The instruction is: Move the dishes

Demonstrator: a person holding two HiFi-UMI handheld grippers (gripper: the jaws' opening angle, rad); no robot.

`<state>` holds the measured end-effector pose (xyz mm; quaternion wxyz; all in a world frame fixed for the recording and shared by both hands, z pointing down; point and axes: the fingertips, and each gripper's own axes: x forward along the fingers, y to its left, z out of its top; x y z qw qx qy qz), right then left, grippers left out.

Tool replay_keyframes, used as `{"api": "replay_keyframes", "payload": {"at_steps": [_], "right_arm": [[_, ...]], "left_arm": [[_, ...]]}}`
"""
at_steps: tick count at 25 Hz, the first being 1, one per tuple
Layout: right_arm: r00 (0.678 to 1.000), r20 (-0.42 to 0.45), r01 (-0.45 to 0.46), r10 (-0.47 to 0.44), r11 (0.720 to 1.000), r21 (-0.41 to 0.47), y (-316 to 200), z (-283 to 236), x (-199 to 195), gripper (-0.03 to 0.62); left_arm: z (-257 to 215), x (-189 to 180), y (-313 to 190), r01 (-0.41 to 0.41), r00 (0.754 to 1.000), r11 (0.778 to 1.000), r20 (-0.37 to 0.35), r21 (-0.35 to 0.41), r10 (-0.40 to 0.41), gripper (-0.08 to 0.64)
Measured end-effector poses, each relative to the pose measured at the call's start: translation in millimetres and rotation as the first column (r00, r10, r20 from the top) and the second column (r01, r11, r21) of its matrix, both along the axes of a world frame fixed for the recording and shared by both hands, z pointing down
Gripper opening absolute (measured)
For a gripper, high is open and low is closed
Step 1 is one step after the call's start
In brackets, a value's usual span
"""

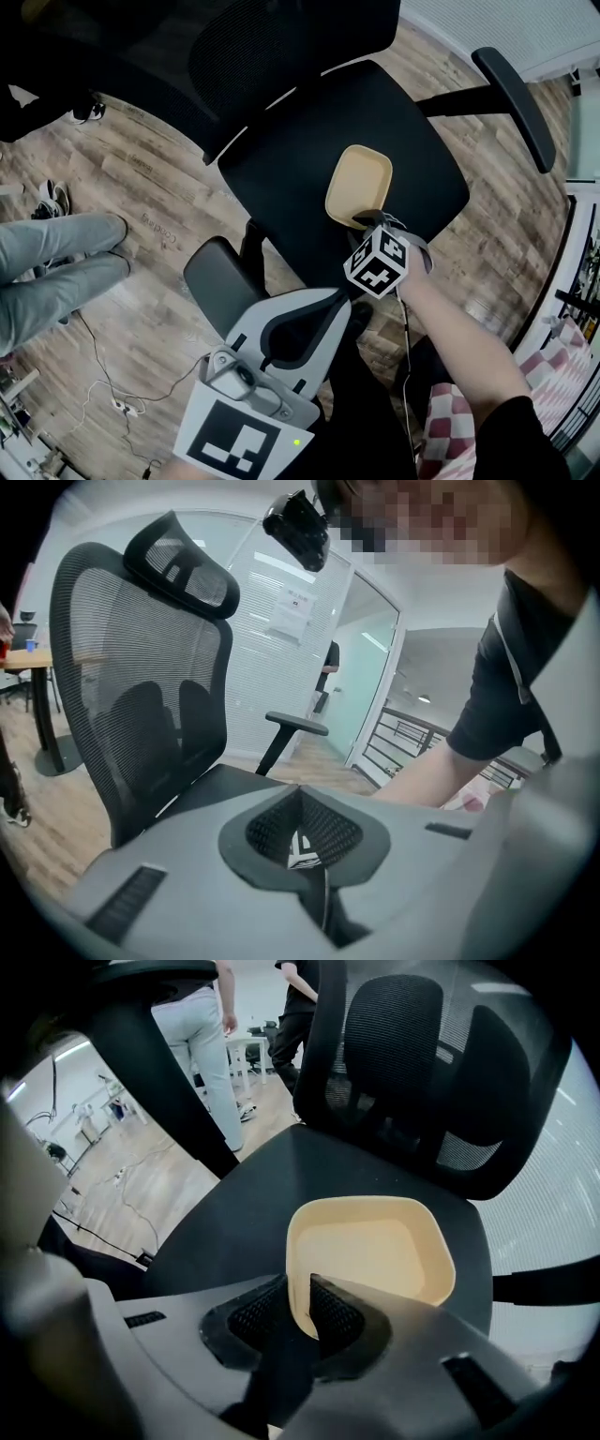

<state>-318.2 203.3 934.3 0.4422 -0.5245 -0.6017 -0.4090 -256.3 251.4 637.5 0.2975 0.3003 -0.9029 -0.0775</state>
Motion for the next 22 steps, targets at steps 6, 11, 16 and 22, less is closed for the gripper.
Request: {"api": "replay_keyframes", "payload": {"at_steps": [6, 11, 16, 22], "right_arm": [[1.000, 0.008, 0.023, -0.023, 0.999, 0.038, 2.3, 9.0, 9.4, 0.039], [0.998, 0.043, 0.050, -0.051, 0.999, 0.021, -1.3, -36.8, 15.2, 0.034], [0.988, 0.107, 0.108, -0.107, 0.994, -0.004, -11.6, -124.2, 38.1, 0.034], [0.989, 0.130, 0.087, -0.077, 0.993, -0.073, -33.2, -244.7, 92.8, 0.034]], "left_arm": [[-10.7, -0.4, -2.5, 0.003, 1.000, 0.999, -0.011, 0.038, -0.003, 0.005], [-33.8, 0.2, -2.6, 0.008, 1.000, 0.999, 0.018, 0.049, -0.009, 0.005], [-66.4, -1.9, -4.7, 0.006, 0.999, 0.999, 0.052, 0.034, -0.008, 0.005], [-132.0, -1.3, -30.8, -0.070, 0.993, 0.996, 0.093, 0.050, 0.066, 0.005]]}}
